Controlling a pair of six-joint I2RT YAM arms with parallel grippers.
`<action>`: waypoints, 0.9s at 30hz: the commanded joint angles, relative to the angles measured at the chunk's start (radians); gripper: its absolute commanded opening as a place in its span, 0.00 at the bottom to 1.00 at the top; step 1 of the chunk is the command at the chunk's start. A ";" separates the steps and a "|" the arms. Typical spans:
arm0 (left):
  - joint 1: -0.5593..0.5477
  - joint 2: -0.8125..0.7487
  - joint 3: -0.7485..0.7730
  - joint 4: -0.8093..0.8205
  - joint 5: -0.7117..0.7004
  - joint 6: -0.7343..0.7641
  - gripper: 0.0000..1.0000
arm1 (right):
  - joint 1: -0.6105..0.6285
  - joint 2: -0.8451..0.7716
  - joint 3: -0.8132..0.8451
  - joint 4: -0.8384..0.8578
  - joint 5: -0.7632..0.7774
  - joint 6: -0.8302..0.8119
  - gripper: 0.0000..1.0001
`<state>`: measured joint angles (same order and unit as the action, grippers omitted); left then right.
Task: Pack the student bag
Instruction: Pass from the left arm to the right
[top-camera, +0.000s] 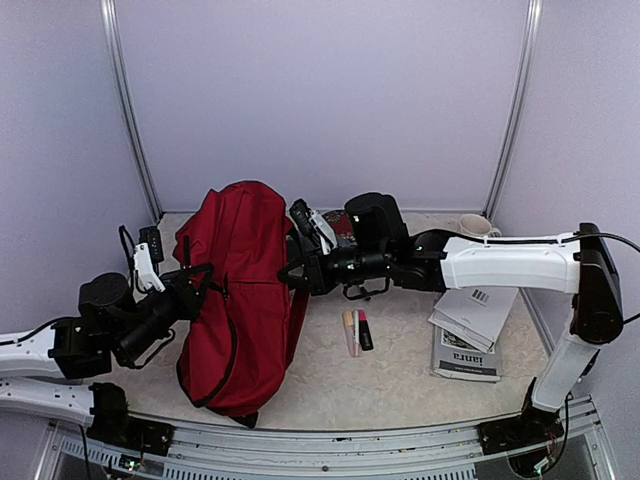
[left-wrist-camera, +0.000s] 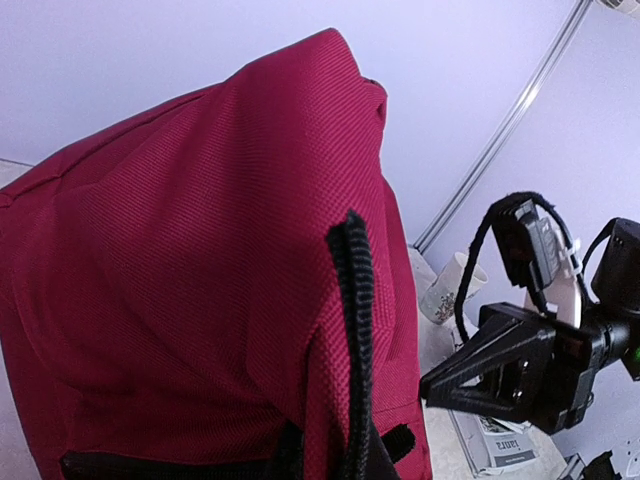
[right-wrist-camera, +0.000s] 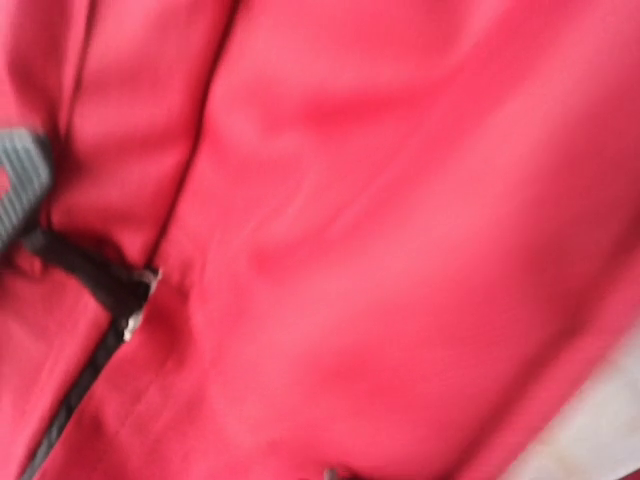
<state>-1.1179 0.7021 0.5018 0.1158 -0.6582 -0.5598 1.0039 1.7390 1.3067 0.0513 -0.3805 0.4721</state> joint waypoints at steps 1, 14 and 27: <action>-0.043 -0.046 -0.031 0.206 -0.080 0.069 0.00 | 0.015 -0.046 -0.008 -0.068 0.081 -0.059 0.14; -0.081 -0.089 -0.101 0.430 0.031 0.182 0.00 | 0.020 -0.084 -0.074 -0.097 0.252 -0.043 1.00; -0.082 -0.140 -0.165 0.441 0.064 0.147 0.00 | 0.018 -0.032 -0.043 0.110 -0.046 -0.113 0.04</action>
<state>-1.1919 0.6182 0.3420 0.4629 -0.6163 -0.4061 1.0264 1.7245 1.2449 0.0956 -0.3809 0.3923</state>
